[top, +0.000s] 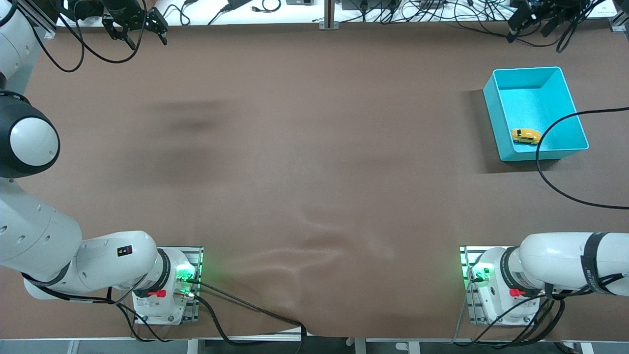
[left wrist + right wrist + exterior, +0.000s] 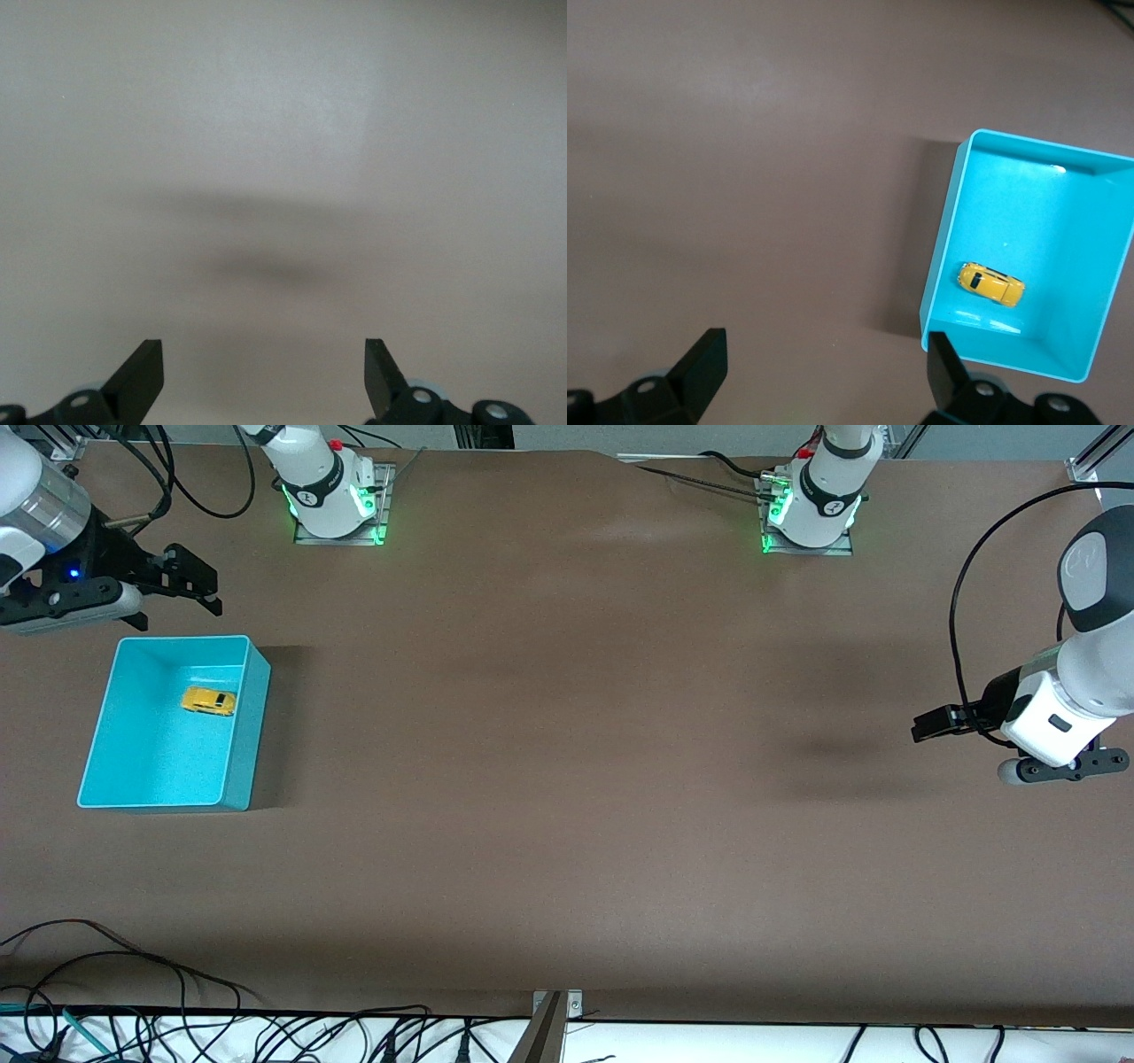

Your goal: Wind up and store yellow beetle car

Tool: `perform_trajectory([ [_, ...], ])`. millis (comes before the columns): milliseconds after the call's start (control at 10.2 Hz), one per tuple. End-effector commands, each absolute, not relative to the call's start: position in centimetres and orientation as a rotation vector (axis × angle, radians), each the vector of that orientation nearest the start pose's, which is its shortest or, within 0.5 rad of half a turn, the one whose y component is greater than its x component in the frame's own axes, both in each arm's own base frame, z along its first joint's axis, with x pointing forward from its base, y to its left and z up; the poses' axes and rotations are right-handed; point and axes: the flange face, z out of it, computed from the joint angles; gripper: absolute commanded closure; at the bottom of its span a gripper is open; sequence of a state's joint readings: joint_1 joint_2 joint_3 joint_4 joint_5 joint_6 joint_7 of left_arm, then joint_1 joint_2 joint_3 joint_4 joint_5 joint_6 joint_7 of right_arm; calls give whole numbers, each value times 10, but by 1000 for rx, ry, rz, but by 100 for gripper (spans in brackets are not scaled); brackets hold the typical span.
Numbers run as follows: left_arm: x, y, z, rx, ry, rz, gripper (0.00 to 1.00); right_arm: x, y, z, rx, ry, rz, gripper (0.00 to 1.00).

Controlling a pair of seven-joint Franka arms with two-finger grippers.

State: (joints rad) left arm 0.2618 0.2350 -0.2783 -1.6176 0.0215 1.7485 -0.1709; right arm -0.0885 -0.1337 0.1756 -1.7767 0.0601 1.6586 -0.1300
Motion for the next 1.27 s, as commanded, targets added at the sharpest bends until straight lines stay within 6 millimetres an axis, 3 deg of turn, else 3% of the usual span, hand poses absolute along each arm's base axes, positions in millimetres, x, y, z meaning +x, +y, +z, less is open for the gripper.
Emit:
perform_trajectory([
  [0,617,7,489,-3183,-218,162,0,541,54,625,-3116,-304,-4,0],
  [391,617,7,489,-3188,-175,164,0,545,63,626,-3129,-209,27,0],
  [783,616,7,489,-3187,-174,166,0,545,59,625,-3154,-208,40,0],
  [1174,616,7,489,-3188,-175,166,0,539,75,625,-3150,-248,80,0],
])
